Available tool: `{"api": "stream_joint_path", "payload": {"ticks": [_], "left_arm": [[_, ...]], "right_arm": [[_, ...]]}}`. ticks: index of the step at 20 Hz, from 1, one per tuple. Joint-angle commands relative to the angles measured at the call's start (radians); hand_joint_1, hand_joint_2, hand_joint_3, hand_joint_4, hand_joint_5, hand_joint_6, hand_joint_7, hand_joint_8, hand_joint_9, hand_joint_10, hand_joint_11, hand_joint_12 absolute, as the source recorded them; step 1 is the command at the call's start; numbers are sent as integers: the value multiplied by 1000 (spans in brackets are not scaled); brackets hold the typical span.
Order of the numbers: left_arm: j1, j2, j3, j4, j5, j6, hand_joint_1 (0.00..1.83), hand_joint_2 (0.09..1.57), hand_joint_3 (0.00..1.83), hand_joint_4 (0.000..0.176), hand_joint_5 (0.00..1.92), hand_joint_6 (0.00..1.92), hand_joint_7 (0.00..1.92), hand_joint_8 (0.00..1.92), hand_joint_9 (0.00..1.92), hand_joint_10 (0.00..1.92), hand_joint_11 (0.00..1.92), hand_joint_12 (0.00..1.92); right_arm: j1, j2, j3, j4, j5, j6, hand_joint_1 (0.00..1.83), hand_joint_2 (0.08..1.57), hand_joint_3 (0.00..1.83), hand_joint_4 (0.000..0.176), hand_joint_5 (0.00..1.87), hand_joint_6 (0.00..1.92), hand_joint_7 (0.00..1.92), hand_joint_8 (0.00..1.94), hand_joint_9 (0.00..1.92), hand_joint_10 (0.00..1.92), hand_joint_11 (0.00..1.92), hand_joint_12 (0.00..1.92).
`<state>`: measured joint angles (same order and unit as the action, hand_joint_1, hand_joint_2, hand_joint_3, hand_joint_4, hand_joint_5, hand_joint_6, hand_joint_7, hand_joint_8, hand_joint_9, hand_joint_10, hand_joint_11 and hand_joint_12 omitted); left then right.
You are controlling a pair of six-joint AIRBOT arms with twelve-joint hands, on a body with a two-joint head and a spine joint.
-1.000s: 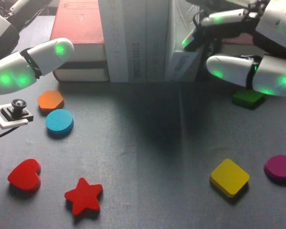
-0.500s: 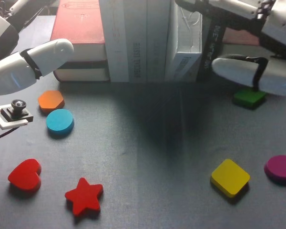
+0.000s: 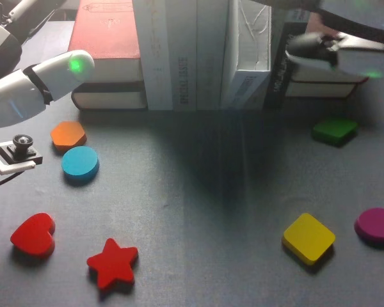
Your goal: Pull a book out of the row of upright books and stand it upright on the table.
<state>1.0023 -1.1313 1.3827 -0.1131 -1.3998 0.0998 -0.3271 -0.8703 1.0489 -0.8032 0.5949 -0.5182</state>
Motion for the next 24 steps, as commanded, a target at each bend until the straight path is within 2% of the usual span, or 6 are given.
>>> {"api": "stream_joint_path", "payload": {"ticks": [1,7,11,13,15,24], "left_arm": [[-3,1,2,-20,-121,-8,337,1313,0,43,79,6,0,0,0,0,12,9],[-3,0,4,-18,-118,-8,325,1330,4,135,67,2,0,0,0,0,35,22],[-4,-2,5,-17,-118,-9,356,1334,0,122,41,5,0,0,0,0,0,119],[-4,-2,5,-16,-118,-9,347,1319,0,118,104,13,0,0,0,0,0,5],[-5,-4,6,-16,-118,-9,344,1320,0,98,113,14,0,0,0,0,0,0],[-3,-6,8,-18,-124,-12,336,1325,1,116,80,0,0,0,0,0,24,15]], "right_arm": [[30,-2,-2,-24,2,25,1237,1195,0,150,0,0,0,0,0,0,7,6],[204,-37,-40,-655,-256,283,1326,1036,7,54,57,12,4,0,11,18,0,614],[220,-93,-13,-907,-291,472,1248,1120,0,0,370,108,338,78,233,130,0,980],[219,-128,11,-1015,-298,567,1263,1069,0,0,1108,564,934,779,729,823,327,1603],[218,-142,18,-1039,-298,581,1240,1169,14,0,928,832,839,1491,815,1738,751,1895],[267,-39,-53,-936,-196,536,1192,1260,11,0,798,1128,643,1746,520,1920,557,1921]]}}
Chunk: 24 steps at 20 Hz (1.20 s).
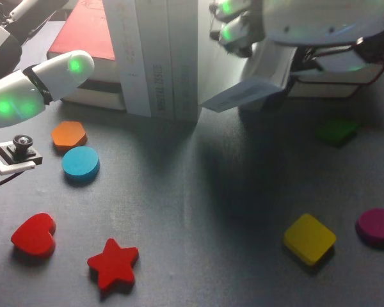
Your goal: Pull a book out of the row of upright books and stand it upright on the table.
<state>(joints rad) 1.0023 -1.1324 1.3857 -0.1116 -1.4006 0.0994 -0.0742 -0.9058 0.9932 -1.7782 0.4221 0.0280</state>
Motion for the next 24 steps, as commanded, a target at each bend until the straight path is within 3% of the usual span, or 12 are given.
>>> {"api": "stream_joint_path", "payload": {"ticks": [1,4,5,6,7,9,10,11,17,20,23,24], "left_arm": [[-3,-4,5,-20,-124,-11,330,1328,2,109,62,0,0,0,0,0,31,23],[-3,-4,5,-22,-127,-11,317,1333,0,102,43,2,0,0,0,0,0,208],[-3,-4,5,-22,-127,-11,298,1336,0,132,25,1,0,0,0,0,0,116],[-3,-4,5,-22,-127,-11,320,1337,0,131,17,1,0,0,0,0,0,124],[-3,-4,5,-22,-127,-11,326,1328,0,127,3,0,0,0,0,0,0,24],[-3,-4,5,-22,-127,-11,328,1326,0,121,0,0,0,0,0,0,0,5],[-3,-4,5,-22,-127,-11,381,1320,0,74,16,5,0,0,0,0,0,0],[-3,-4,6,-22,-127,-11,428,1319,0,55,44,14,0,0,0,0,0,0],[-3,-7,7,-22,-126,-11,408,1279,0,84,1,0,0,0,0,0,0,0],[-4,-10,10,-22,-124,-11,373,1230,0,123,19,6,0,0,0,0,0,0],[-7,-14,14,-22,-119,-11,357,1323,21,84,25,5,0,0,0,0,0,0],[-7,-14,14,-24,-119,-11,326,1325,16,100,8,2,0,0,0,0,0,0]], "right_arm": [[27,12,-10,42,-9,-10,1187,1248,3,0,748,1212,737,1611,551,1894,505,1921],[49,40,-30,51,35,-10,1135,1267,8,0,721,1347,682,1573,483,1828,560,1921],[54,47,-36,51,46,-10,1107,1291,11,28,649,1505,663,1526,462,1758,533,1921],[58,56,-44,51,57,-9,1106,1293,11,29,646,1512,662,1526,462,1754,533,1921],[63,66,-51,51,77,1,1147,1288,3,0,773,1451,549,1477,295,1512,184,1921],[68,72,-53,48,96,16,1157,1286,0,0,802,1433,530,1463,267,1435,96,1921],[76,78,-54,43,121,39,1159,1285,0,0,809,1429,525,1459,260,1416,74,1921],[79,82,-54,39,134,53,1159,1285,0,0,809,1428,525,1459,260,1415,73,1921],[114,98,-43,1,243,190,1159,1285,0,0,809,1428,525,1459,261,1413,72,1921],[129,89,-19,-2,282,251,1159,1285,0,0,809,1428,525,1459,261,1412,72,1921],[137,57,14,-32,281,287,1159,1285,0,0,809,1428,525,1459,261,1411,72,1921],[136,30,38,-59,278,324,1159,1285,0,0,809,1428,525,1459,261,1411,72,1921]]}}
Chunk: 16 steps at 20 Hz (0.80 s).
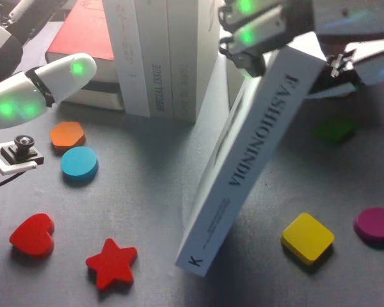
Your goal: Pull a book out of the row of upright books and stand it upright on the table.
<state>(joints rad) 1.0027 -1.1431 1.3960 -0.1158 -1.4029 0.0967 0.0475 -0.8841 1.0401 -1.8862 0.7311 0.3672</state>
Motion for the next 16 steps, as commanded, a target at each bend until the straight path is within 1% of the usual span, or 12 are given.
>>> {"api": "stream_joint_path", "payload": {"ticks": [1,6,7,8,9,10,11,12,13,14,15,16], "left_arm": [[-7,-3,4,-21,-116,-9,234,1301,4,123,1,0,0,0,0,0,0,0],[-6,-7,9,-33,-118,-8,235,1339,1,89,34,9,0,0,0,0,4,2],[-6,-7,9,-35,-119,-8,190,1204,0,74,6,1,0,0,0,0,14,13],[-5,-7,9,-38,-120,-8,166,1164,0,33,0,0,0,0,0,0,12,16],[-5,-7,10,-39,-120,-8,207,1339,13,0,0,0,0,0,0,0,2,109],[-5,-8,10,-39,-120,-8,57,1391,0,0,63,0,134,9,189,2,0,619],[-5,-9,10,-40,-120,-8,63,1401,0,95,12,0,26,1,128,0,0,782],[-5,-9,10,-41,-120,-8,59,1403,0,116,2,0,4,0,113,1,0,830],[-5,-9,11,-42,-120,-8,21,1278,0,17,0,0,0,0,22,0,0,298],[-5,-9,11,-42,-121,-8,126,1298,8,0,0,0,0,0,4,0,0,177],[-5,-10,11,-43,-121,-8,170,1337,0,22,0,0,0,0,0,0,0,615],[-5,-10,11,-43,-122,-8,284,1333,0,102,17,6,0,0,0,0,0,706]], "right_arm": [[8,-27,23,28,-30,25,1159,1285,0,0,809,1428,525,1459,261,1411,72,1921],[-25,-158,127,19,-40,67,1110,1241,3,0,766,1352,622,823,391,862,0,1761],[-29,-181,140,19,-41,69,1176,1230,6,0,829,1375,683,1153,457,897,0,1801],[-33,-199,150,19,-41,70,1183,1244,0,0,834,1390,652,1274,399,960,0,1773],[-36,-213,159,19,-41,72,1132,1222,0,0,791,1301,638,767,380,831,0,1654],[-41,-228,167,20,-41,72,1129,1204,2,0,796,1257,690,498,391,806,0,1597],[-46,-239,177,29,-41,72,1285,1115,0,0,580,837,654,426,402,923,0,1599],[-50,-249,187,40,-41,72,1321,1089,0,0,575,654,646,411,384,991,0,1594],[-54,-256,196,47,-41,73,1217,1060,0,0,451,427,543,336,423,889,221,1414],[-60,-265,211,66,-40,73,1180,1029,0,0,404,261,480,184,438,671,373,1250],[-63,-268,219,73,-39,77,1151,1020,0,0,370,147,453,78,435,540,329,1254],[-65,-270,226,79,-38,81,1122,1019,0,1,293,59,360,16,420,373,349,1275]]}}
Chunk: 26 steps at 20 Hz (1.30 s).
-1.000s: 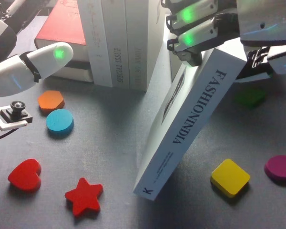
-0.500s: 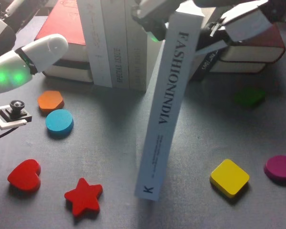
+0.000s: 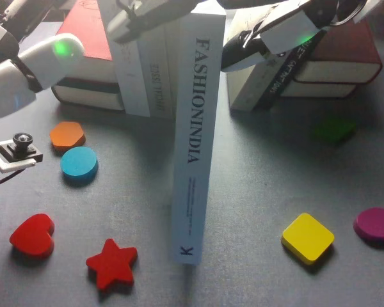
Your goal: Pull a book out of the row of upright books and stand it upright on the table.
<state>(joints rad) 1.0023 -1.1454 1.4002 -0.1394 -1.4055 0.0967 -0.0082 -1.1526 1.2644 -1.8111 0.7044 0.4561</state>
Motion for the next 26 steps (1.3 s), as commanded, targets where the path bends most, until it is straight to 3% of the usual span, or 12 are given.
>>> {"api": "stream_joint_path", "payload": {"ticks": [1,2,6,8,10,12,15,16,17,19,24,26], "left_arm": [[-4,-7,7,-20,-120,-8,344,1320,0,108,53,7,0,0,0,0,0,640],[-4,-7,7,-22,-121,-8,388,1308,0,82,97,18,40,12,24,9,0,625],[-3,-7,7,-24,-124,-8,341,1314,0,139,57,2,0,0,0,0,0,355],[-3,-7,7,-24,-125,-8,320,1318,1,148,36,2,0,0,0,0,0,312],[-3,-7,6,-24,-127,-8,315,1328,0,140,31,1,0,0,0,0,0,375],[-3,-7,6,-25,-128,-8,338,1324,0,139,46,8,0,0,0,0,0,393],[-3,-7,5,-25,-131,-8,273,1345,5,132,48,2,0,0,0,0,0,453],[-3,-7,5,-25,-131,-8,267,1353,3,131,48,1,0,0,0,0,0,383],[-3,-7,5,-25,-132,-8,268,1355,3,131,49,2,0,0,0,0,0,369],[-3,-7,4,-26,-133,-8,307,1347,0,117,74,5,0,0,0,0,0,268],[-1,-6,3,-29,-135,-8,293,1321,1,94,113,2,0,0,0,0,0,45],[1,-6,2,-30,-138,-8,289,1322,1,97,114,3,0,0,0,0,0,45]], "right_arm": [[-11,-2,5,8,-11,-6,1081,1018,0,35,245,17,304,2,423,232,322,1251],[-11,-1,6,9,-11,-6,1040,1007,0,49,187,3,284,2,378,151,114,1345],[-11,8,10,25,-12,-6,955,957,0,101,0,0,113,0,464,176,0,1532],[-11,14,12,33,-12,-7,884,937,0,70,0,0,79,6,234,63,0,1129],[-11,24,11,45,-12,-7,940,927,0,54,0,0,44,2,70,12,0,257],[-11,32,11,55,-11,-9,885,883,0,80,0,0,2,0,7,0,0,48],[-11,49,5,87,-6,-26,983,893,0,16,0,0,0,0,0,0,101,49],[-11,52,3,91,-5,-30,983,896,0,23,0,0,0,0,0,0,19,410],[-11,56,1,95,-3,-32,964,922,6,12,0,0,0,0,0,0,3,289],[-11,65,-4,103,-1,-36,905,938,10,26,0,0,0,0,0,0,0,11],[-13,84,-8,139,0,-55,878,865,0,138,0,0,0,0,0,0,0,0],[-17,86,-8,139,-1,-56,846,872,0,121,0,0,0,0,0,0,0,0]]}}
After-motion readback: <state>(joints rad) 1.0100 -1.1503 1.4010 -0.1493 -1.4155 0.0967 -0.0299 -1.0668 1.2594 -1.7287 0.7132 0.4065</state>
